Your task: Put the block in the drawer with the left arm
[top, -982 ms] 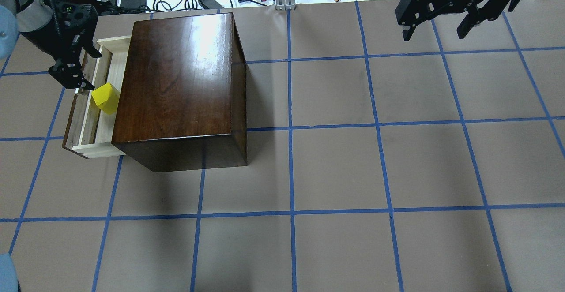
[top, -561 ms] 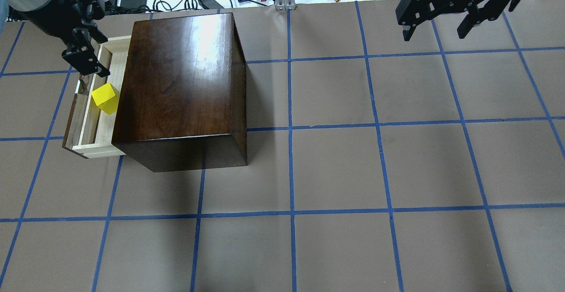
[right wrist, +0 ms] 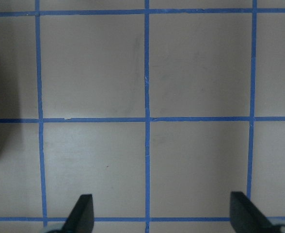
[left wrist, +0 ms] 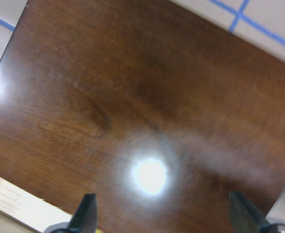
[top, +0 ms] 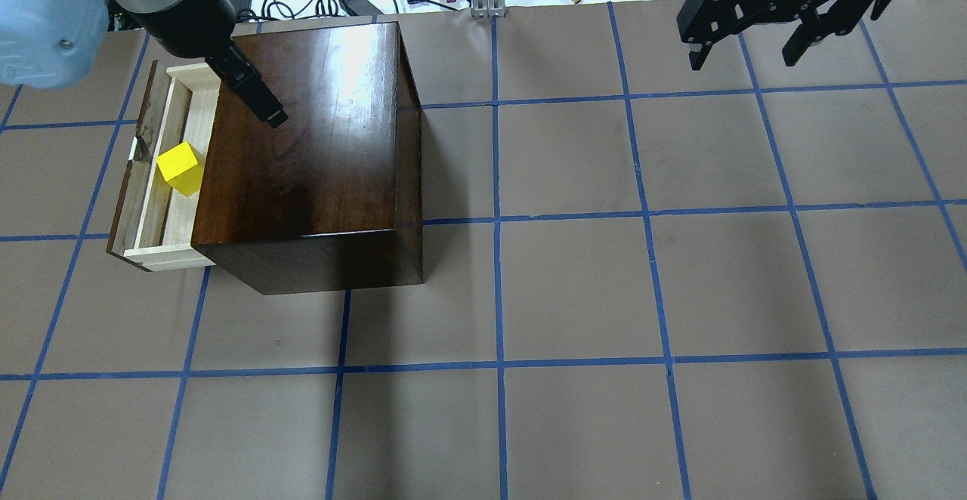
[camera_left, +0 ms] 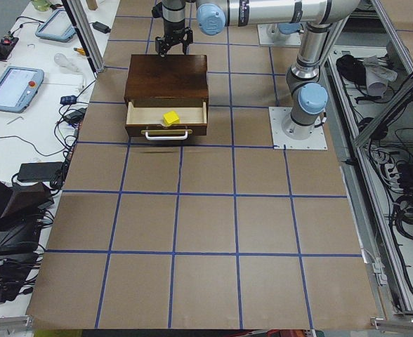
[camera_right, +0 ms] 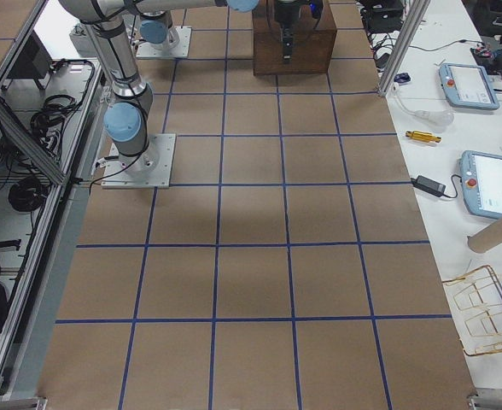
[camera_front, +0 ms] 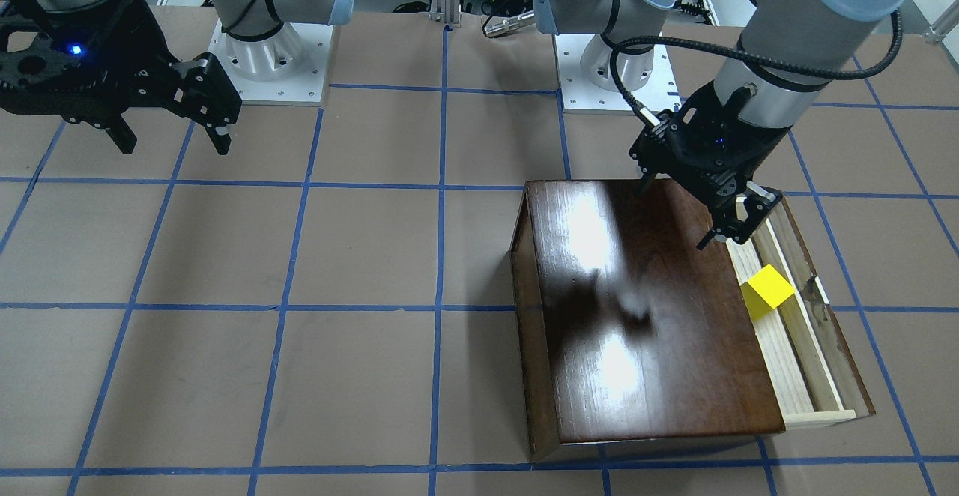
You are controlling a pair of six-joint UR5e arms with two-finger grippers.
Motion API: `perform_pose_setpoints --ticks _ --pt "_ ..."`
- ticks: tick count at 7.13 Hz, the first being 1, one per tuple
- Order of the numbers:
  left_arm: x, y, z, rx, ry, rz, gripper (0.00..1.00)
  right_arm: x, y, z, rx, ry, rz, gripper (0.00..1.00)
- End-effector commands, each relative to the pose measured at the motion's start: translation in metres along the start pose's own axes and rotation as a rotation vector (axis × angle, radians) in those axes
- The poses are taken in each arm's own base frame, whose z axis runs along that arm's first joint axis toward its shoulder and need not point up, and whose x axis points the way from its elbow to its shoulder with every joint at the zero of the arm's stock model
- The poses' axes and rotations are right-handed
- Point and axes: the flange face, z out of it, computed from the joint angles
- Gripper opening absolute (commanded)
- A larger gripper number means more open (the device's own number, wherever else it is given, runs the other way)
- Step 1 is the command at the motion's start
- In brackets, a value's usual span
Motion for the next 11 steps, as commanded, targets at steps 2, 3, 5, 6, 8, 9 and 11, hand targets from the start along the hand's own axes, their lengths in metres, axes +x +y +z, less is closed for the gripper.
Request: perform_pose_setpoints --ticks 2,3,5,6,8,9,11 --pt "0.015 -0.006 -0.009 0.011 -0.015 -0.319 0.97 0.0 0.0 0.0 0.001 0.0 0.0 1.0" --pt "0.013 -0.003 -0.014 -0.006 -0.061 -0.449 0.97 0.0 0.0 0.0 0.001 0.001 0.0 1.0" --pt "0.022 0.005 -0.03 0.004 -0.074 -0.534 0.98 0.0 0.0 0.0 0.001 0.001 0.0 1.0" --pt "0.029 0.01 -0.035 -0.009 -0.055 -0.548 0.98 0.0 0.0 0.0 0.001 0.001 0.0 1.0" --pt "0.028 0.015 -0.025 -0.022 -0.003 -0.602 0.97 0.0 0.0 0.0 0.0 0.001 0.0 1.0" --pt "0.028 0.015 -0.025 -0.024 -0.003 -0.604 0.97 0.0 0.0 0.0 0.001 0.0 0.0 1.0" --pt "0.029 0.018 -0.025 -0.047 0.007 -0.606 0.97 0.0 0.0 0.0 0.001 0.001 0.0 1.0"
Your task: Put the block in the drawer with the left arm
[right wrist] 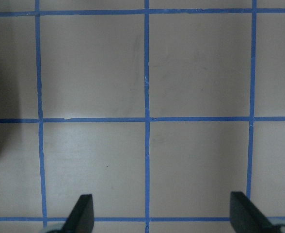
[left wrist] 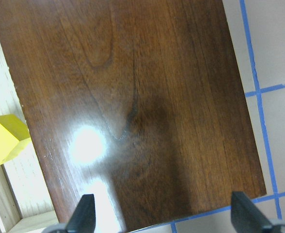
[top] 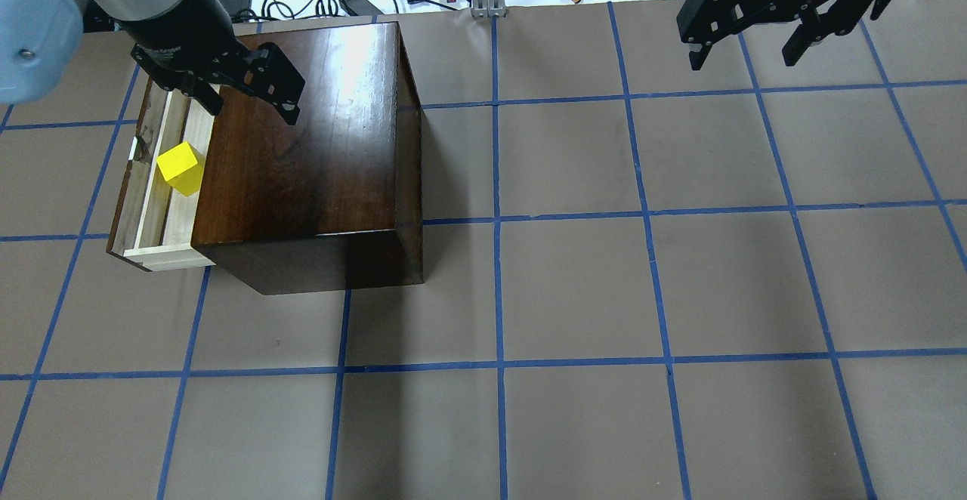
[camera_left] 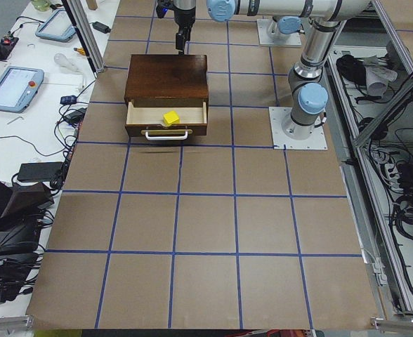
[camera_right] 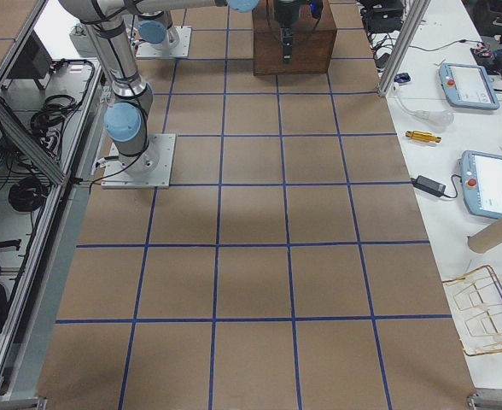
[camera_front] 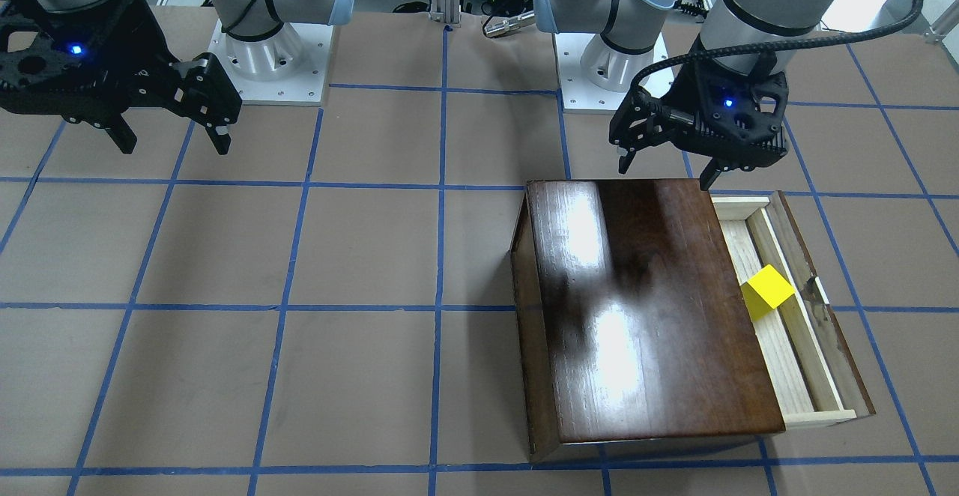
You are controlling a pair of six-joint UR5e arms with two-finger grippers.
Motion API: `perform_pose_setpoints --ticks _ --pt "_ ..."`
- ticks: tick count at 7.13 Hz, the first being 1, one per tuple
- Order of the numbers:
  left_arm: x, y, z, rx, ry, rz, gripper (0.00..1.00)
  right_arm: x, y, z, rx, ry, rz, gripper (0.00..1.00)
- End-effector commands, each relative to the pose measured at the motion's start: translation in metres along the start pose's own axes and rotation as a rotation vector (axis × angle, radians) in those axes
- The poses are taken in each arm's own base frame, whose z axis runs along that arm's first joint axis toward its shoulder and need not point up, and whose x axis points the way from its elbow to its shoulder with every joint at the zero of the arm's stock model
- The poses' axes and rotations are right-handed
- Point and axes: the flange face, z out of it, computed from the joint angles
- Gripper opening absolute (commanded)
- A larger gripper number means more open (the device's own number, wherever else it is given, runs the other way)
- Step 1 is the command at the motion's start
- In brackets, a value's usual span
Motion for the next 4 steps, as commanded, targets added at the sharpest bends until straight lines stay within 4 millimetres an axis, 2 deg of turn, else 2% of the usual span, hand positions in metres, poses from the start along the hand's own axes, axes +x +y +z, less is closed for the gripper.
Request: perform_pose_setpoints --ticks 1,4 --pt "0.0004 0.0012 -0.001 -0.006 0.007 -0.002 0.97 0.0009 -0.0006 0.0008 -0.001 0.0 0.002 1.0" --pt "-0.0001 -0.0007 -0.0003 -0.006 0.007 -0.002 0.97 0.0001 -0.0005 0.0008 -0.001 0.0 0.0 1.0"
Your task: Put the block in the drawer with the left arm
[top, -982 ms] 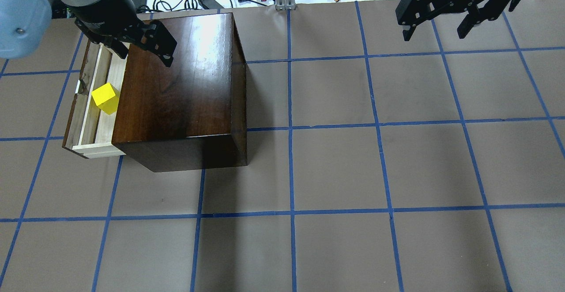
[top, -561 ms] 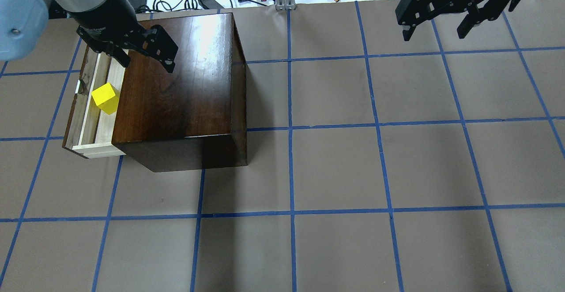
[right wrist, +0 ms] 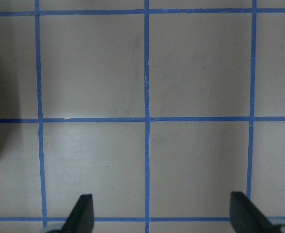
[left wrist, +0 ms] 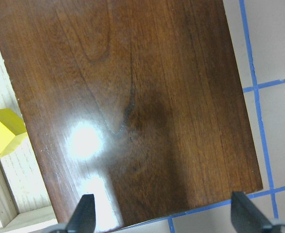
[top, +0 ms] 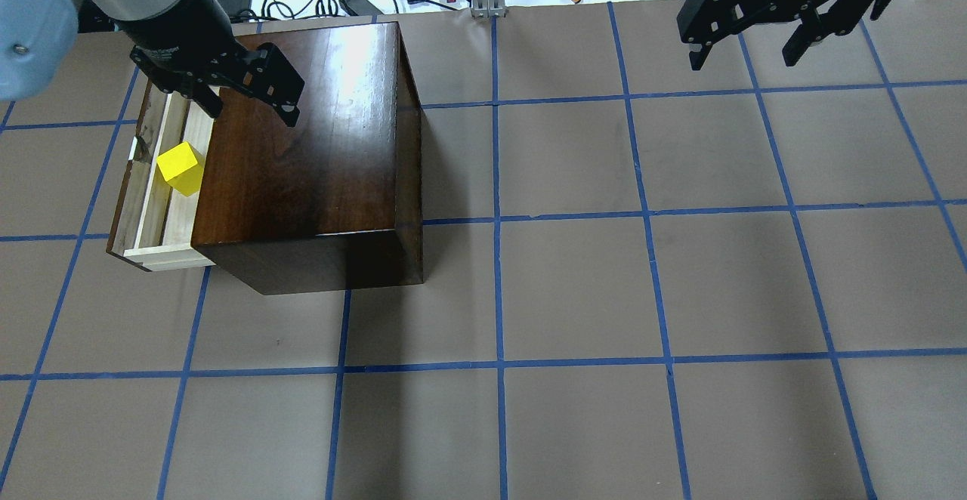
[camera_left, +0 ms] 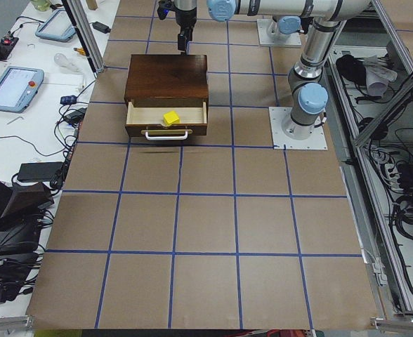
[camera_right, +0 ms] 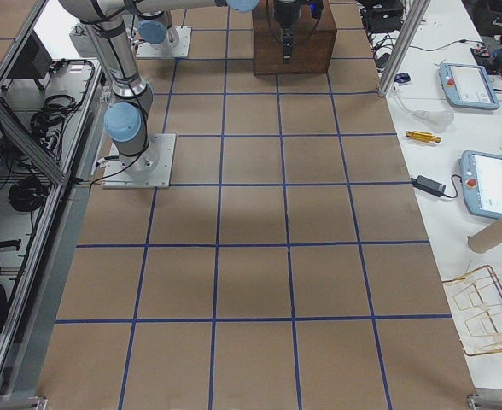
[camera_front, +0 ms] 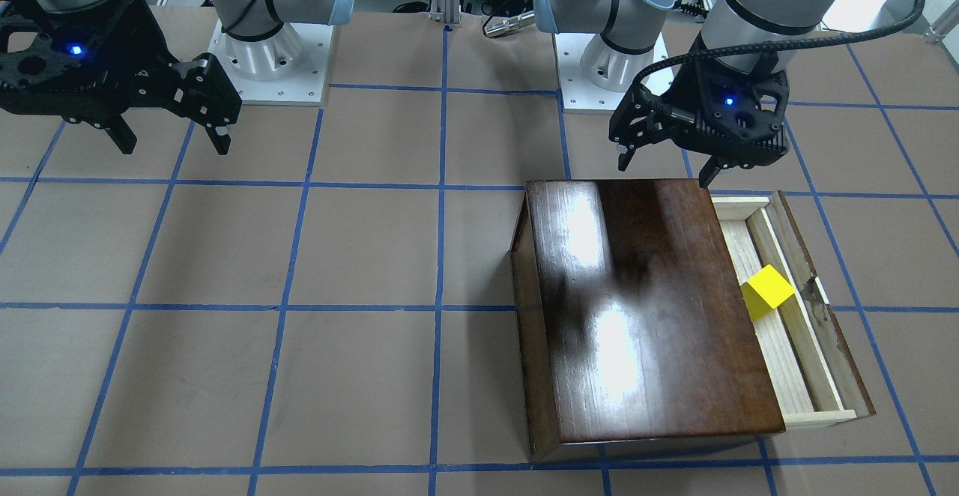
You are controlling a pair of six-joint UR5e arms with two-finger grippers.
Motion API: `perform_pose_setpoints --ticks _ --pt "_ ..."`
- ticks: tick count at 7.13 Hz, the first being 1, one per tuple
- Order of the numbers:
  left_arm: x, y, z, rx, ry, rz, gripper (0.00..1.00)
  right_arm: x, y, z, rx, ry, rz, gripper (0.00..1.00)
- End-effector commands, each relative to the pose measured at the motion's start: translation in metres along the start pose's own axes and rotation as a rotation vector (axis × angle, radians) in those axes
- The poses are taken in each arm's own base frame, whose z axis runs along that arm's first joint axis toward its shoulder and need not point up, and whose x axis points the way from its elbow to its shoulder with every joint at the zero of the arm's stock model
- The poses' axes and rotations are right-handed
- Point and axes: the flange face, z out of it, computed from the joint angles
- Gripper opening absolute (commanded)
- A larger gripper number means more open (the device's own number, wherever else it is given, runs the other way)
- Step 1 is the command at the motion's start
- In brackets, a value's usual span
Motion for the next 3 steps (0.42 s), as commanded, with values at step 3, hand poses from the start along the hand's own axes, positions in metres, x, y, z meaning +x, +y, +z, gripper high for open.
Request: perform_pose_setpoints --ticks 3 --pt "-0.0003 0.0 -0.0007 0.0 -0.007 -0.001 0.97 -0.0002 -0.0002 0.0003 -0.001 -0.001 0.0 1.0"
